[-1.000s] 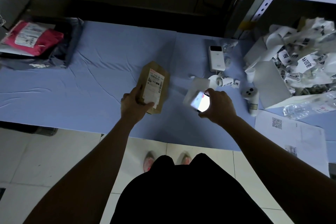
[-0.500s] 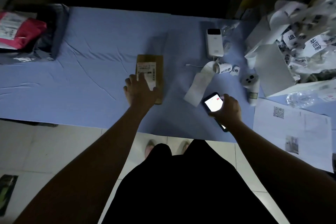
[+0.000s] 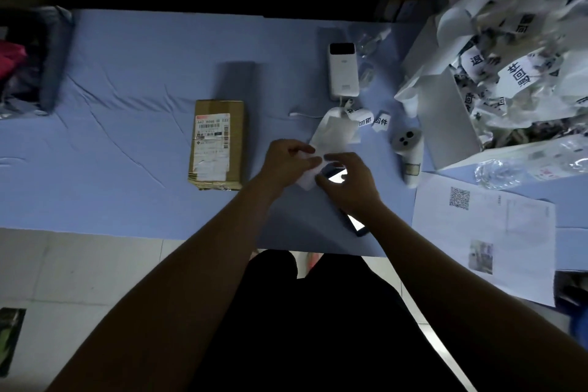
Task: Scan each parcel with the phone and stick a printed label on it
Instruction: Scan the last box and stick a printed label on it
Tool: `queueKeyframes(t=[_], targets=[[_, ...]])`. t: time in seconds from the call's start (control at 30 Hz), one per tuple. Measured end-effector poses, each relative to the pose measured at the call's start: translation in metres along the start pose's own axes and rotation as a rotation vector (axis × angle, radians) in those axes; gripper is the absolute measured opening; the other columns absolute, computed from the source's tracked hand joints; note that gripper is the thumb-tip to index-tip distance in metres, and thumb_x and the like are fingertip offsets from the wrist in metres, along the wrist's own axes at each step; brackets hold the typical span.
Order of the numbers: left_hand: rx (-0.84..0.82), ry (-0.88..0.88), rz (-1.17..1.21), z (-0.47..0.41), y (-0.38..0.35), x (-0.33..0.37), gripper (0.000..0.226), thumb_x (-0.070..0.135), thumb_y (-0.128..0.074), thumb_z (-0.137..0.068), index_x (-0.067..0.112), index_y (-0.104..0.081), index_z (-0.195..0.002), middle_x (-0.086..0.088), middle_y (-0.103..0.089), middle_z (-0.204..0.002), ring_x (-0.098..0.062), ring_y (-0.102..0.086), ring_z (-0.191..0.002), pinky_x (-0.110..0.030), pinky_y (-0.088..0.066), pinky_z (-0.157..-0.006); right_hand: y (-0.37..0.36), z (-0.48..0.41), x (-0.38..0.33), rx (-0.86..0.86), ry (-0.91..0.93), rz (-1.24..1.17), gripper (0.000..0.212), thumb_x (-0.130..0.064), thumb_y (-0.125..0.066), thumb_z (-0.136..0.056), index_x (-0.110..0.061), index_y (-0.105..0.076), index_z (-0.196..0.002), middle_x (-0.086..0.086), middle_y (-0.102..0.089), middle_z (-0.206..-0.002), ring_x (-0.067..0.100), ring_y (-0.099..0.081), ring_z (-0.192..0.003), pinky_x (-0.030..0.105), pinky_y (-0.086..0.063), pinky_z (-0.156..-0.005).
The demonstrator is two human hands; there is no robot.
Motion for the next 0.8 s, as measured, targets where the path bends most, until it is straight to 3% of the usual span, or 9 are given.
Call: queueKeyframes(t=[0.1,0.23,0.33,0.43,0.53,0.63,0.7,0.73,0.8], targets=[[0.022,-0.083,0.045,0.006,0.015,0.017,0.045,0.005,-0.086,-0.073,0.023,-0.069,-0.111,-0.006,-0.070,-0.106,-0.017,-0.067,-0.096,-0.034,-0.061,-0.074,0.008,-0.009,-0.014,0.028,-0.186,-0.497,0.036,-0.010,-0.072,-0.081,-0.015,-0.070,-0.116,0.001,-0.073,-0.097,0.013,-0.069,-0.087,0.036,-0.058,-0.083],[-0.044,-0.201,0.103,0.016,0.033,0.030,0.069,0.001,-0.084,-0.074,0.031,-0.056,-0.130,0.016,-0.064,-0.107,0.009,-0.065,-0.094,-0.020,-0.058,-0.068,0.019,-0.025,-0.038,0.036,-0.238,-0.907,0.031,-0.003,-0.073,-0.087,-0.018,-0.068,-0.113,0.002,-0.078,-0.100,0.021,-0.074,-0.099,0.037,-0.060,-0.089],[-0.052,-0.237,0.149,0.022,0.044,0.038,0.080,0.005,-0.086,-0.073,0.037,-0.049,-0.137,0.017,-0.059,-0.114,0.014,-0.062,-0.097,-0.015,-0.056,-0.068,0.026,-0.034,-0.059,0.043,-0.172,-0.920,0.037,0.007,-0.069,-0.089,-0.012,-0.066,-0.120,0.006,-0.076,-0.107,0.021,-0.074,-0.102,0.036,-0.060,-0.088],[-0.113,-0.299,0.205,0.025,0.059,0.046,0.088,0.010,-0.085,-0.077,0.044,-0.040,-0.145,-0.004,-0.074,-0.111,-0.011,-0.072,-0.099,-0.026,-0.060,-0.071,0.035,-0.038,-0.082,0.104,-0.128,-0.910,0.037,0.007,-0.068,-0.090,-0.012,-0.066,-0.121,0.014,-0.073,-0.116,0.024,-0.073,-0.105,0.039,-0.060,-0.091],[-0.125,-0.375,0.207,0.027,0.075,0.060,0.087,0.008,-0.082,-0.081,0.040,-0.038,-0.148,0.000,-0.077,-0.103,-0.019,-0.074,-0.097,-0.031,-0.061,-0.076,0.040,-0.037,-0.102,0.156,-0.101,-0.933,0.038,0.005,-0.068,-0.091,-0.016,-0.064,-0.122,0.015,-0.072,-0.117,0.025,-0.073,-0.106,0.042,-0.060,-0.094],[0.004,-0.448,0.268,0.027,0.087,0.078,0.078,0.007,-0.080,-0.082,0.026,-0.043,-0.148,0.003,-0.077,-0.100,-0.016,-0.074,-0.095,-0.027,-0.060,-0.075,0.034,-0.033,-0.115,0.003,-0.017,-0.968,0.062,0.000,-0.073,-0.089,-0.020,-0.046,-0.141,0.010,-0.074,-0.116,0.023,-0.072,-0.108,0.036,-0.060,-0.091],[0.058,-0.465,0.346,0.028,0.095,0.091,0.073,0.006,-0.079,-0.084,0.022,-0.043,-0.146,0.009,-0.076,-0.100,-0.011,-0.074,-0.096,-0.021,-0.058,-0.073,0.024,-0.027,-0.116,-0.133,0.046,-0.768,0.080,-0.007,-0.079,-0.085,-0.018,-0.035,-0.151,0.008,-0.076,-0.111,0.023,-0.072,-0.109,0.033,-0.059,-0.092],[0.062,-0.452,0.409,0.027,0.099,0.097,0.071,0.005,-0.077,-0.085,0.022,-0.044,-0.144,0.006,-0.075,-0.101,-0.012,-0.074,-0.096,-0.022,-0.059,-0.072,0.019,-0.022,-0.117,-0.170,0.078,-0.627,0.078,-0.009,-0.082,-0.083,-0.013,-0.040,-0.149,0.010,-0.077,-0.110,0.025,-0.072,-0.109,0.036,-0.058,-0.095],[0.057,-0.424,0.507,0.026,0.106,0.107,0.067,0.004,-0.075,-0.087,0.022,-0.044,-0.144,-0.007,-0.074,-0.110,-0.019,-0.074,-0.098,-0.031,-0.061,-0.077,0.009,-0.017,-0.120,-0.132,0.149,-0.369,0.042,-0.011,-0.082,-0.084,-0.002,-0.067,-0.123,0.020,-0.075,-0.100,0.030,-0.073,-0.100,0.049,-0.058,-0.092]])
Point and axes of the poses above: each hand's wrist, its own z-axis away from the middle knuckle, its own y-axis out of the back of the hand, x = y × z, the point moved 2 cm from there along -z, towards the middle knuckle
